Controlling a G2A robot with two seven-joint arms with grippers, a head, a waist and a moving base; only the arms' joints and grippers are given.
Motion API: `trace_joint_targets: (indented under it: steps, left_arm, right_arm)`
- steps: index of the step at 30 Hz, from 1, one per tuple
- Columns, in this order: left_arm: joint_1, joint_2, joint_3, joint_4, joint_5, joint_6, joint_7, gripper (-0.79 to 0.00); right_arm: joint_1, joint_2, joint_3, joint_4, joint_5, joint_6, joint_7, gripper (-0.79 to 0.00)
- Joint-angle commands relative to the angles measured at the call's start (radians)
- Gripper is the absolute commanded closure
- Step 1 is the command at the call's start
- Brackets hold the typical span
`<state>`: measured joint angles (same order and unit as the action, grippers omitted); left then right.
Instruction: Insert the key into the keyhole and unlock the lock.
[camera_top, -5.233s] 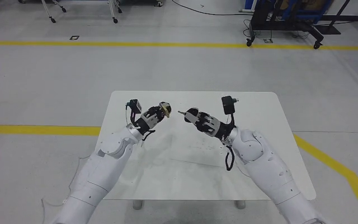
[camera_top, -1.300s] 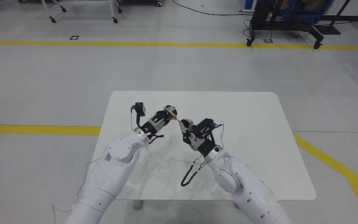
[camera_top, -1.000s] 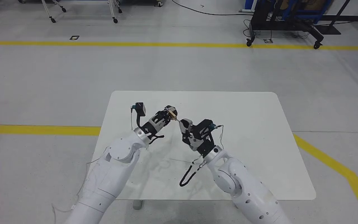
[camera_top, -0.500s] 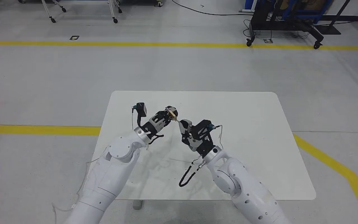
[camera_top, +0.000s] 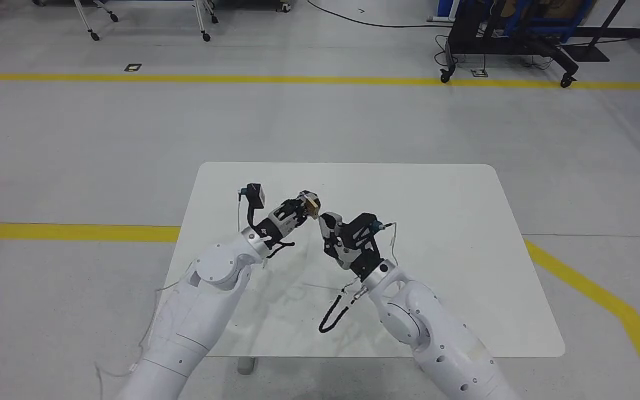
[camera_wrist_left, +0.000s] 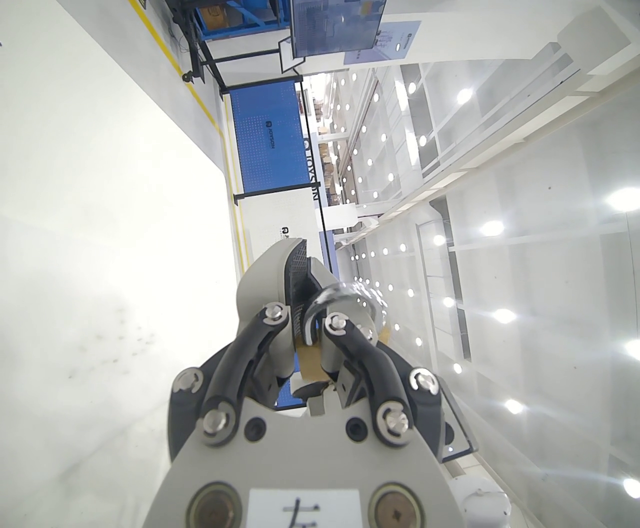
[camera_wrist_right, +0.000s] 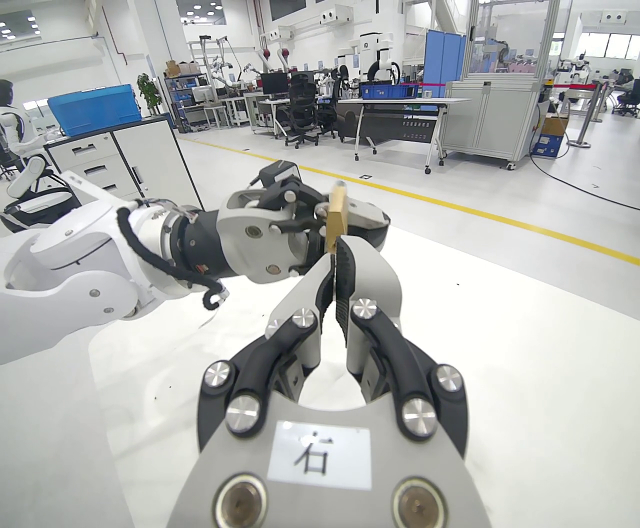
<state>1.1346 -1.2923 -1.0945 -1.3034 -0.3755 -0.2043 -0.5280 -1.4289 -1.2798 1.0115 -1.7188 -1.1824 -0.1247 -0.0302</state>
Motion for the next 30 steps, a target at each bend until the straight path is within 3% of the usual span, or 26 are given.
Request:
trace_joint_targets:
  steps: [1, 23, 24, 25, 30]
  left_arm:
    - [0.000, 0.000, 0.001, -0.001, 0.010, -0.001, 0.001, 0.000]
    - [0.006, -0.005, -0.007, -0.002, 0.014, -0.026, -0.025, 0.000]
    - [0.006, -0.005, -0.008, -0.002, 0.011, -0.028, -0.026, 0.000]
    - [0.007, -0.005, -0.009, -0.001, 0.009, -0.029, -0.028, 0.000]
    - [0.007, -0.006, -0.013, 0.003, -0.003, -0.026, -0.033, 0.000]
  right_arm:
    - [-0.003, 0.000, -0.001, -0.001, -0.006, 0.004, -0.001, 0.000]
    - [0.040, -0.015, 0.003, 0.036, 0.054, -0.006, 0.037, 0.000]
    - [0.040, -0.016, 0.004, 0.035, 0.057, -0.007, 0.036, -0.132]
    - [0.039, -0.016, 0.007, 0.034, 0.059, -0.010, 0.035, -0.212]
    - [0.015, -0.011, 0.028, 0.016, 0.065, -0.043, 0.014, -0.453]
